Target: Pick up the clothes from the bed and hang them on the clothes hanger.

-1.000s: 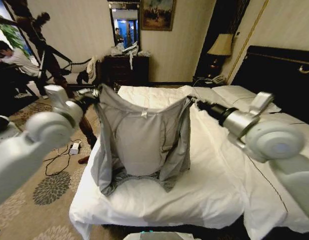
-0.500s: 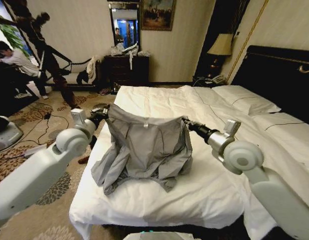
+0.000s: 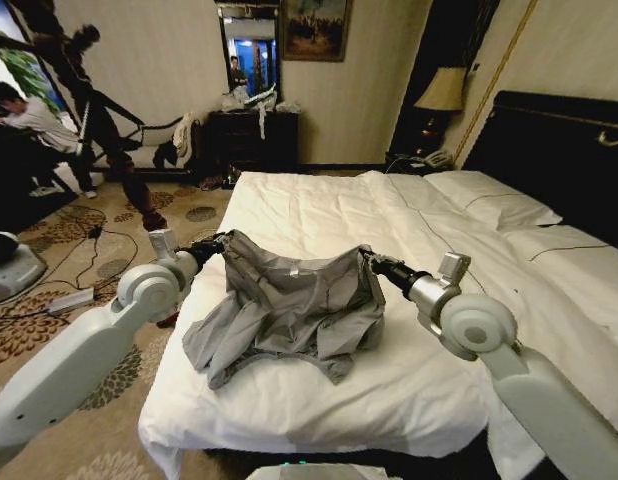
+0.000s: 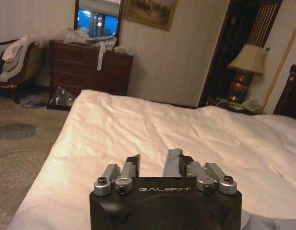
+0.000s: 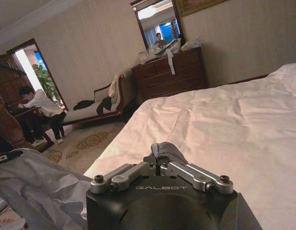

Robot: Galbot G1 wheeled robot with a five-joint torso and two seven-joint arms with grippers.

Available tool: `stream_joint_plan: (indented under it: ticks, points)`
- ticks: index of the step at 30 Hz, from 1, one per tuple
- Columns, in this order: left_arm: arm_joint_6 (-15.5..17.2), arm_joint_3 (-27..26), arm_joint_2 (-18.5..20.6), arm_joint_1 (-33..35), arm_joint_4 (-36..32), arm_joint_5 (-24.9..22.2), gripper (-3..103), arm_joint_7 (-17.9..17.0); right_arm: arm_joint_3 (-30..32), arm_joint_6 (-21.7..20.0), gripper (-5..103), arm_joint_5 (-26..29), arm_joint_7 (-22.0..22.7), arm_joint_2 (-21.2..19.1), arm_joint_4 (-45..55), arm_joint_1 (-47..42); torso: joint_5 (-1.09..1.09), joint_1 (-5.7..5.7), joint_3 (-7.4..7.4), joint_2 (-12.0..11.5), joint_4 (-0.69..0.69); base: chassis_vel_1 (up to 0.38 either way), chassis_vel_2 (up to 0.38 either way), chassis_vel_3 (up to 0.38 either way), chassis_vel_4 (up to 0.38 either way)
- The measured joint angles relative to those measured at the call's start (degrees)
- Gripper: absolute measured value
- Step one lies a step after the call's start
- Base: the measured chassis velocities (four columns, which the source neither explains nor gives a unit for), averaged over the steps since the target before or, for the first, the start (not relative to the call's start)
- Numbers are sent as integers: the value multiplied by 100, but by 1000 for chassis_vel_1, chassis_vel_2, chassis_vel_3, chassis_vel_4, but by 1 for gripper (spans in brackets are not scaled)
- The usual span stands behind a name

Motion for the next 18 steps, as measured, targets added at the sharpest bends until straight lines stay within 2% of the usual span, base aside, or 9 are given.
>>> stream_joint_plan:
  ticks: [4,6,7,8,10,11,14,16,18]
  points:
    - [98,-17,101,-13,10,-68,62,119,9,0,0,-7,5,-32,8,-15,1,0,0,0,0,0,0,0,0]
    - [75,-75,134,-10,-82,-648,74,211,10,-1,0,-25,5,-59,10,-20,1,0,0,0,1,0,0,0,0]
    - [75,-75,134,-10,-82,-648,74,211,10,-1,0,-25,5,-59,10,-20,1,0,0,0,1,0,0,0,0]
    - [62,-101,127,-10,-117,-895,74,213,12,-1,0,-31,4,-66,11,-26,1,0,0,0,1,0,0,0,0]
    - [-80,-146,63,-14,-154,-1327,85,201,34,-1,0,-47,1,-75,12,-54,1,0,0,0,0,0,0,0,0]
    - [-80,-146,63,-14,-154,-1327,85,201,34,-1,0,-47,1,-75,12,-54,1,0,0,0,0,0,0,0,0]
    - [-494,-291,-88,-32,-179,-2153,98,199,89,1,0,-86,-16,-114,44,-144,1,0,0,0,0,0,0,0,0]
    - [-516,-309,-117,-53,-160,-2183,100,153,99,3,0,-94,-18,-118,55,-164,1,0,0,0,-1,0,0,0,0]
    - [-441,-279,-94,-86,-79,-1679,100,105,114,7,0,-109,-19,-119,65,-200,1,0,0,0,-2,0,0,0,0]
